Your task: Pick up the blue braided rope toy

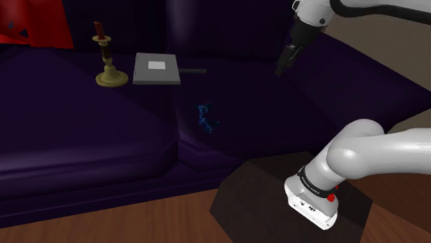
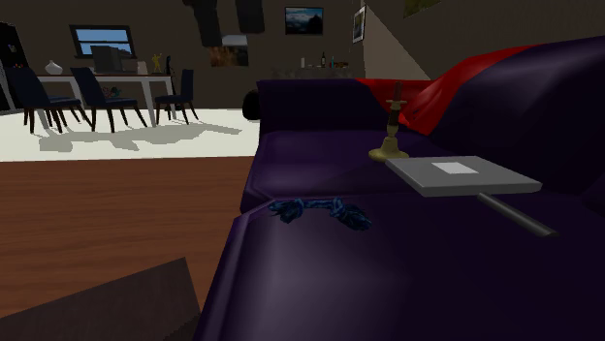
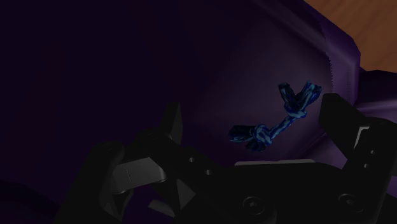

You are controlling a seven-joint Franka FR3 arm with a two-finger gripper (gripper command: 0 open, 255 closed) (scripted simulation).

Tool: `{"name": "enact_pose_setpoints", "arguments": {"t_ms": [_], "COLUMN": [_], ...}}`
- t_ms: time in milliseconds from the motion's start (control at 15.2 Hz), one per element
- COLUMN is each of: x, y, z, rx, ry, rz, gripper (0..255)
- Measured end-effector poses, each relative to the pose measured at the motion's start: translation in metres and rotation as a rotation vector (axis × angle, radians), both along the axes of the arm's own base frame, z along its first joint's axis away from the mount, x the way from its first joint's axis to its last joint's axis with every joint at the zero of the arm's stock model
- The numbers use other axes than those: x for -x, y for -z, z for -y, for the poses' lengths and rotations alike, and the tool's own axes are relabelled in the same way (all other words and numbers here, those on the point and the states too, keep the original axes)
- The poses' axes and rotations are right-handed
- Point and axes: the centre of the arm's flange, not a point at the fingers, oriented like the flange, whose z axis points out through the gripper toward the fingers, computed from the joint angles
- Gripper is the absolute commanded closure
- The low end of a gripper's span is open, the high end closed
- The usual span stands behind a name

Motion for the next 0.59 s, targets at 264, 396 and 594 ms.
{"name": "enact_pose_setpoints", "arguments": {"t_ms": [264, 396, 594], "x": [-0.015, -0.027, -0.050], "y": [0.023, 0.041, 0.070], "z": [-0.010, -0.020, -0.036], "rx": [-0.004, -0.007, -0.012], "ry": [-0.011, -0.021, -0.036], "rz": [-0.006, -0.010, -0.018], "gripper": [0, 0, 0]}}
